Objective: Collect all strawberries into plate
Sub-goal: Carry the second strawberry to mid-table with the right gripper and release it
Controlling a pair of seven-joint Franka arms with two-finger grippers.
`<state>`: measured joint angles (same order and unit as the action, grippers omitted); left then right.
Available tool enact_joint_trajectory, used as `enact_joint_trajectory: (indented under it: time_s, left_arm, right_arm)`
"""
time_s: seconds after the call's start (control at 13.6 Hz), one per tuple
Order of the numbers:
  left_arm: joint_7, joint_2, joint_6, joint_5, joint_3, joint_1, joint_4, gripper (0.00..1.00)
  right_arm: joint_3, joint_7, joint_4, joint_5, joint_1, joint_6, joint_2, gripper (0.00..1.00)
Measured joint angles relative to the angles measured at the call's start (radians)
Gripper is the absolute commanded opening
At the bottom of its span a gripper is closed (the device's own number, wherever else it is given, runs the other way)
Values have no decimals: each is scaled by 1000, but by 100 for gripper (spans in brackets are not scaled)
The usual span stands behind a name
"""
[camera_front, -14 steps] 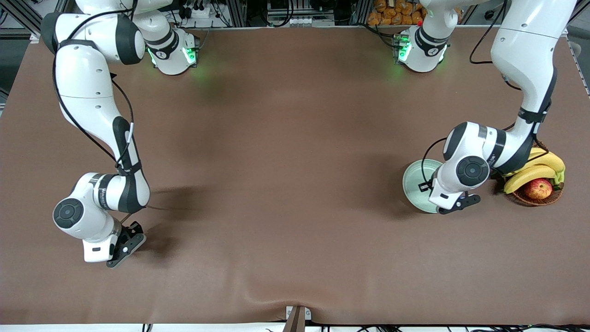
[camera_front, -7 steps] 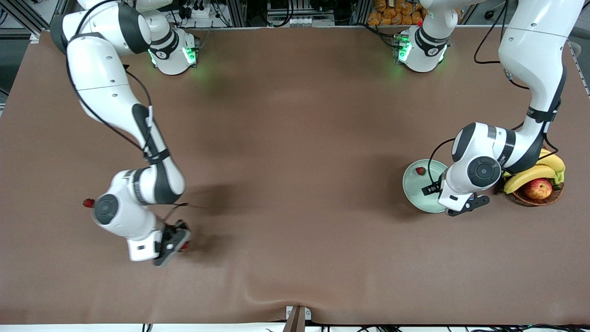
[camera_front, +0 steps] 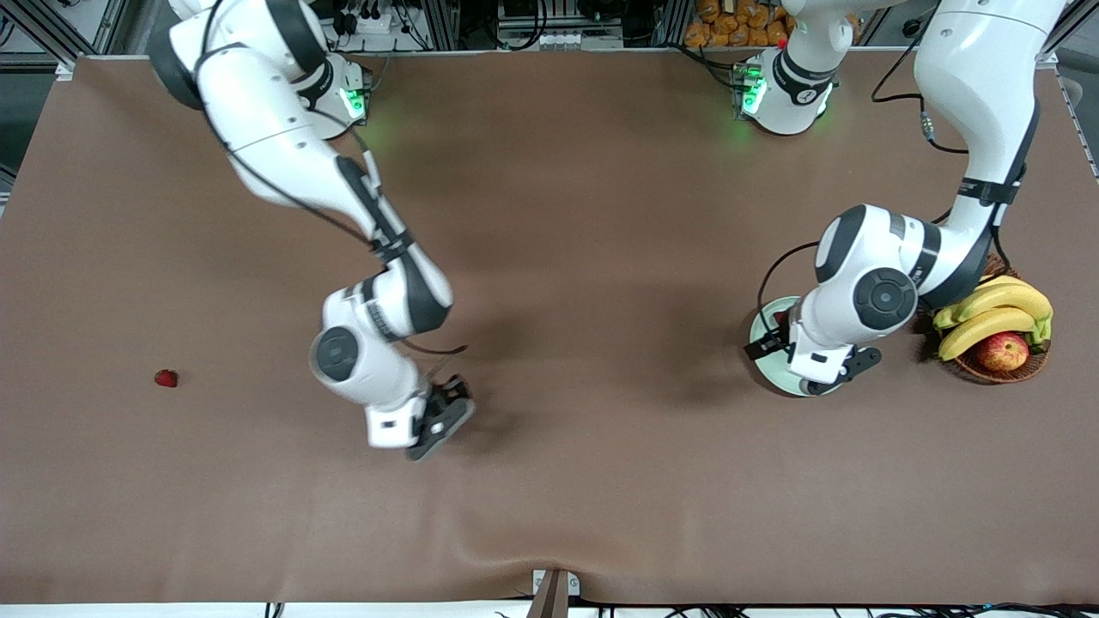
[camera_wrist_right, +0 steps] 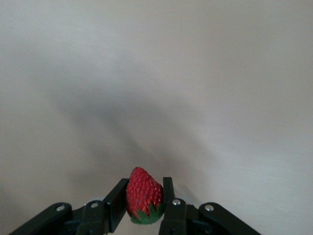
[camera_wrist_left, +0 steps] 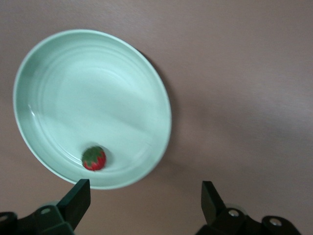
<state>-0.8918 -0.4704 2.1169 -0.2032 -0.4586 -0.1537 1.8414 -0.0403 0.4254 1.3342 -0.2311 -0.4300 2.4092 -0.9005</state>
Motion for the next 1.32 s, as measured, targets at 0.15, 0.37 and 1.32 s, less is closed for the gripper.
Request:
enact_joint_trajectory:
  time_s: [0.15,0.37,1.32]
  left_arm:
    - [-86,-1,0,3,-37,3,-9,100]
    - [-267,-29,0,3,-62,67,-47,100]
    - [-673,-287,150,3,-60,314,-307,100]
  right_arm:
    - [-1,-133,7,0,-85,1,0,0]
    - [1,-294,14,0,-201,13,0,58]
    - [276,-383,34,2,-244,-167,140,100]
